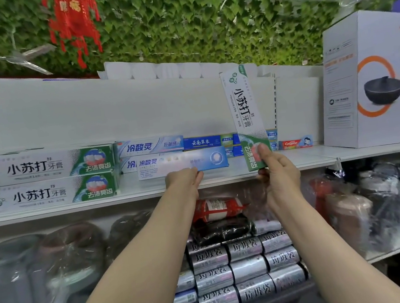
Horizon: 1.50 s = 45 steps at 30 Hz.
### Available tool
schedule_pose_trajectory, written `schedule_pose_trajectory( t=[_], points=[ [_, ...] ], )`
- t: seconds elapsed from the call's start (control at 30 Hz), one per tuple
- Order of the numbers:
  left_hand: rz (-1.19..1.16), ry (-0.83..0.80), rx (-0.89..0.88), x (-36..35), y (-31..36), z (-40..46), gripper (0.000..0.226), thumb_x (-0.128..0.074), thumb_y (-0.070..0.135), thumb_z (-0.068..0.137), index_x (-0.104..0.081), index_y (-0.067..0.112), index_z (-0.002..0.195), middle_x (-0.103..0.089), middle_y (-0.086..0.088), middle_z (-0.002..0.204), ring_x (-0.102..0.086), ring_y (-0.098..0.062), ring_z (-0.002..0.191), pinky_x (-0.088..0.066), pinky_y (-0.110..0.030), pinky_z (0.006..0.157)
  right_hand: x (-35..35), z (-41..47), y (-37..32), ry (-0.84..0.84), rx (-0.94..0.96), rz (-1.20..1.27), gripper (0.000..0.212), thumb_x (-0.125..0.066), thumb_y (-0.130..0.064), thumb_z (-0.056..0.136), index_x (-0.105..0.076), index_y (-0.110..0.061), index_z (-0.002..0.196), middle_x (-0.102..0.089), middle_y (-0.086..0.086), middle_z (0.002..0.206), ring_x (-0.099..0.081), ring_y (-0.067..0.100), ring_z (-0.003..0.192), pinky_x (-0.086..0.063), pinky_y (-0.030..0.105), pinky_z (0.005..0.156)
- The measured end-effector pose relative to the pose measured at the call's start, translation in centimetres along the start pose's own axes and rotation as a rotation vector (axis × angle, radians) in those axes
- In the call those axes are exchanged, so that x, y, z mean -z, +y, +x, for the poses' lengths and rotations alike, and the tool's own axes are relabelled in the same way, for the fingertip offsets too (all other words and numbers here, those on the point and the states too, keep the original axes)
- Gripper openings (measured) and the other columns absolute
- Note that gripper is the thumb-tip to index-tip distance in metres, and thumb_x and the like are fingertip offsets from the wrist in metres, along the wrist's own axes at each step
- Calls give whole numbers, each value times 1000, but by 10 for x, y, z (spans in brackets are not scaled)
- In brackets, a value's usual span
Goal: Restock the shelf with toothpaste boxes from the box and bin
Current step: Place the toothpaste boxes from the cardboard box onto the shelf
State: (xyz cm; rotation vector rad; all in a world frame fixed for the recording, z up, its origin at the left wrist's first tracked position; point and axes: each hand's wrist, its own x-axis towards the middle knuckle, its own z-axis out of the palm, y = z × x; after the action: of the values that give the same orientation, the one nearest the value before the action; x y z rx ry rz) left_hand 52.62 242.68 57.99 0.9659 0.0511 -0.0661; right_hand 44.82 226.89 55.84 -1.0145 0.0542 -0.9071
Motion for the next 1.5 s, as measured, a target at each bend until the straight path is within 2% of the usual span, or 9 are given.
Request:
schedule_pose_trajectory(
  t=[0.1,0.23,0.43,0.53,0.73,0.97,1.1,1.33,1.5],
  points=[
    [-108,21,22,-1,0,-4,41,-48,-12,98,-46,-5,138,-64,-17,114,-67,-26,90,-58,-23,63,1,0,0,-17,-7,-19,19,-81,-31,82,-69,-16,85,-72,-9,73,-58,1,57,-46,17,47],
    [-101,-20,13,2,-3,-9,35,-57,-12,94,-50,-4,127,-62,-10,89,-66,-23,89,-58,-23,64,-3,1,3,9,-19,-50,21,-81,-30,83,-69,-14,88,-72,-10,69,-57,-1,51,-45,16,45],
    [-109,-27,-46,13,-5,-4,26,-60,-9,94,-54,-2,119,-66,-12,111,-68,-16,79,-53,-33,98,-5,13,12,102,-9,-158,39,-88,-36,75,-70,-13,102,-75,-2,88,-67,7,75,-52,21,62],
    [-149,-45,-7,18,-4,-2,32,-45,-4,102,-53,1,133,-68,-6,101,-69,-24,102,-39,-44,112,-9,24,13,206,38,-365,50,-91,-41,68,-65,-17,105,-72,-2,97,-67,14,85,-52,29,76],
    [-34,-84,-57,24,-3,-15,32,-58,-9,95,-53,-1,125,-65,-6,100,-68,-14,79,-53,-27,90,-21,33,21,155,97,-819,57,-81,-48,79,-63,-14,121,-69,5,117,-63,27,107,-47,35,88],
    [-9,-70,-79,27,0,-19,36,-61,-9,93,-52,-2,127,-64,-7,98,-68,-14,76,-58,-18,66,-17,26,22,101,124,-688,64,-75,-33,89,-49,-12,144,-56,7,139,-52,16,107,-37,27,92],
    [10,-49,-75,25,2,-18,43,-60,-12,92,-49,-5,133,-64,-17,123,-68,-17,74,-58,-17,56,-13,22,18,126,160,-700,57,-74,-31,90,-52,-11,139,-54,8,139,-56,23,116,-39,28,93],
    [-15,-148,-40,24,-4,-15,31,-59,-14,91,-56,-1,119,-66,-17,116,-70,-24,87,-56,-29,89,-35,6,14,-255,174,-550,59,-77,-35,87,-54,-27,141,-56,-9,131,-54,10,121,-46,31,105],
    [44,-200,-84,30,7,-18,29,-61,-11,91,-57,-1,118,-68,-16,113,-71,-22,89,-55,-32,93,-37,6,21,-372,51,-403,63,-76,-17,89,-49,-9,145,-60,4,133,-60,8,111,-49,15,93]
  ],
)
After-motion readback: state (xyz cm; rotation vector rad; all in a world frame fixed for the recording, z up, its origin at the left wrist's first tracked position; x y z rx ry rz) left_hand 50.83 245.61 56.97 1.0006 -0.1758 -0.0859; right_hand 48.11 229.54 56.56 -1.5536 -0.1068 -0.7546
